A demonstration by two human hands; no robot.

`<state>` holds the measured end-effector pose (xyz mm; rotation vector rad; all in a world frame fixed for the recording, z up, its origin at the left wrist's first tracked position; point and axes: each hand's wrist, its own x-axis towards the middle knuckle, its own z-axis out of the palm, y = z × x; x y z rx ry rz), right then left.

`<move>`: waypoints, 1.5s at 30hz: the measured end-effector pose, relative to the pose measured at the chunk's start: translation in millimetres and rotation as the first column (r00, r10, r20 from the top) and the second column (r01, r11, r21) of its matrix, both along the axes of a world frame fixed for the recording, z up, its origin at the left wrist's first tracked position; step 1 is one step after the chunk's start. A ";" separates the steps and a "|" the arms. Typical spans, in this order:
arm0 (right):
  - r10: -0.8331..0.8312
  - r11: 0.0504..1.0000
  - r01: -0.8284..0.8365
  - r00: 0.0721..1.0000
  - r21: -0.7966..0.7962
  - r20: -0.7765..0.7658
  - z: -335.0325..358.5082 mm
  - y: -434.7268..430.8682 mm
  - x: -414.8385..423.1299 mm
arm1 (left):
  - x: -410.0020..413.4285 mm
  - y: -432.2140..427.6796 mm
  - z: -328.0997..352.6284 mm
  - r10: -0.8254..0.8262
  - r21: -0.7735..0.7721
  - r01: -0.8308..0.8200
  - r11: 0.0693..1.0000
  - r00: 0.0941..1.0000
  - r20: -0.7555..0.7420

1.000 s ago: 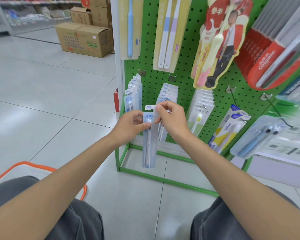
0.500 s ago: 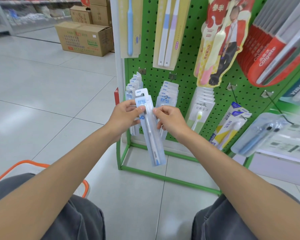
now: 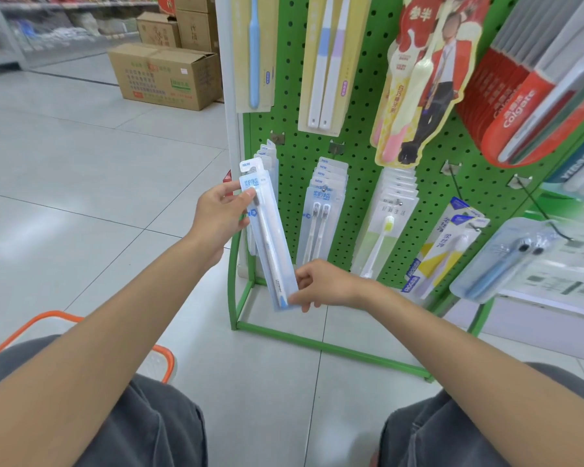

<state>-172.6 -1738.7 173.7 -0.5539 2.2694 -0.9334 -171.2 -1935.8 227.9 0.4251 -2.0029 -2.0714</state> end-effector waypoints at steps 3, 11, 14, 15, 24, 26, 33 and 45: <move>-0.009 1.000 0.010 0.999 0.023 -0.048 -4.7 2.6 2.6 | 0.3 1.6 -0.4 0.007 -0.030 -0.006 1.000 1.000 0.005; 0.109 0.991 -0.058 0.885 0.125 -0.454 -0.3 4.5 20.5 | 8.2 11.1 3.8 -0.084 -0.326 0.051 0.944 0.993 -0.088; 0.080 0.994 -0.034 0.880 0.106 -0.468 -3.8 6.0 19.3 | 9.0 13.6 5.8 -0.077 -0.300 0.040 0.953 0.991 -0.113; 0.058 0.996 -0.022 0.895 0.087 -0.441 -4.9 6.7 18.0 | 9.3 15.1 7.2 -0.063 -0.254 0.031 0.967 0.991 -0.120; -0.088 0.995 0.075 0.976 -0.072 -0.199 -6.2 4.8 10.6 | 9.3 16.0 7.6 -0.073 0.005 0.074 0.997 0.992 -0.103; -0.064 0.993 0.049 0.988 -0.105 -0.139 -7.3 3.8 7.7 | 9.2 16.5 6.8 -0.092 0.048 0.096 0.994 0.993 -0.079; -0.024 0.988 0.022 1.000 -0.155 -0.017 -8.7 -1.1 5.6 | 8.5 13.2 2.5 -0.158 0.127 0.160 0.979 0.987 -0.027; -0.304 0.912 0.237 0.938 -0.335 -0.165 29.3 -2.0 -14.0 | 13.3 25.1 -7.7 -0.355 0.021 0.355 0.935 0.932 0.074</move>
